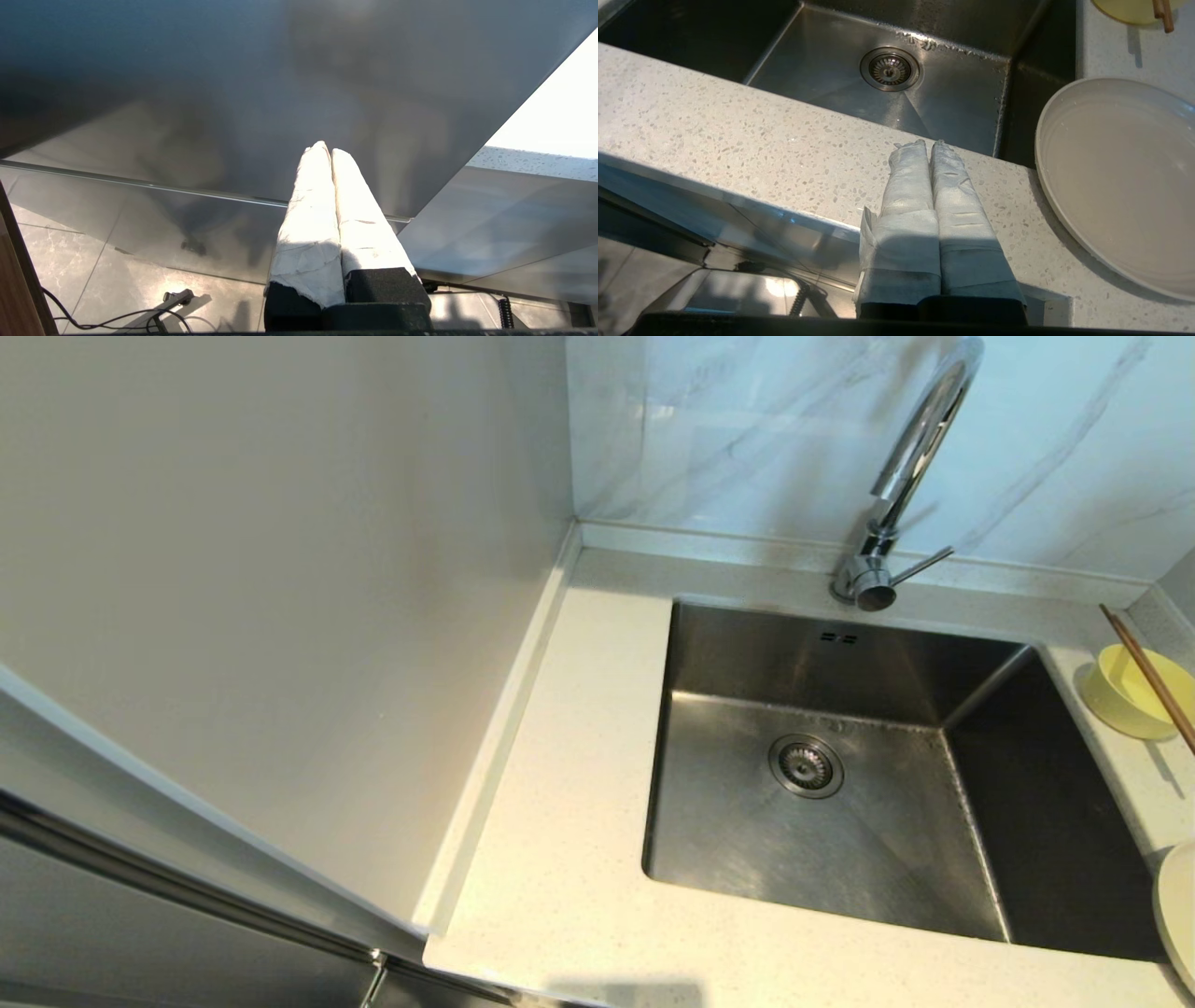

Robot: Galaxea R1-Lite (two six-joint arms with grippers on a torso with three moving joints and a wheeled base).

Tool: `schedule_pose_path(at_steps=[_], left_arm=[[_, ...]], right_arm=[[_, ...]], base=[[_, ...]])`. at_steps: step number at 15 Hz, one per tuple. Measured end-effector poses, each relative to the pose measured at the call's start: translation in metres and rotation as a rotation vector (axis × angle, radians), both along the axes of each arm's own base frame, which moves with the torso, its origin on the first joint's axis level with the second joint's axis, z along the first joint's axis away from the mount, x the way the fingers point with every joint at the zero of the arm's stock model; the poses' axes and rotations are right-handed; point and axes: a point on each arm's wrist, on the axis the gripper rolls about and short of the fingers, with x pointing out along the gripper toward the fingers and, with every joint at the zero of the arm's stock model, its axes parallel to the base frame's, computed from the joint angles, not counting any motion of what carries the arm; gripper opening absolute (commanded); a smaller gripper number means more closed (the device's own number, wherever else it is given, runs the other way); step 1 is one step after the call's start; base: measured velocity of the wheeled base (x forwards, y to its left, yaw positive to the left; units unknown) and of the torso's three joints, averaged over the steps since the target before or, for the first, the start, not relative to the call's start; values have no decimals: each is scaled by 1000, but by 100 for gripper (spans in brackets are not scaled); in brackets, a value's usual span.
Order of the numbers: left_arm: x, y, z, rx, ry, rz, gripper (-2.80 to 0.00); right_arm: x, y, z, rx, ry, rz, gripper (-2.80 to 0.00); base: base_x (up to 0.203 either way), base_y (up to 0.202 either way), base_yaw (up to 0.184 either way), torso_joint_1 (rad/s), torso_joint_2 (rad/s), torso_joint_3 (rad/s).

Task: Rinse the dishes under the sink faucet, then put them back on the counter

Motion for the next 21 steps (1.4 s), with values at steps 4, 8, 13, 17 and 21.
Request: schedule_pose_path(at_steps=[4,8,13,17,21], left_arm=[[0,0,0,0,0,0,-280],[0,0,0,0,0,0,-280],[0,0,0,0,0,0,-280],[0,0,0,0,0,0,-280],[0,0,0,1,0,1,-280]], right_arm=[[0,-1,-1,97,4,-25,-280],[0,-1,-1,101,6,-29,-280],[0,-1,-1,101,7,-29,-280],[0,-1,-1,101,7,-30,-280],[0,-1,-1,101,8,-29,-280]], base=[[0,0,0,0,0,0],[0,0,0,0,0,0],[0,0,0,0,0,0],[0,0,0,0,0,0],[0,0,0,0,0,0]])
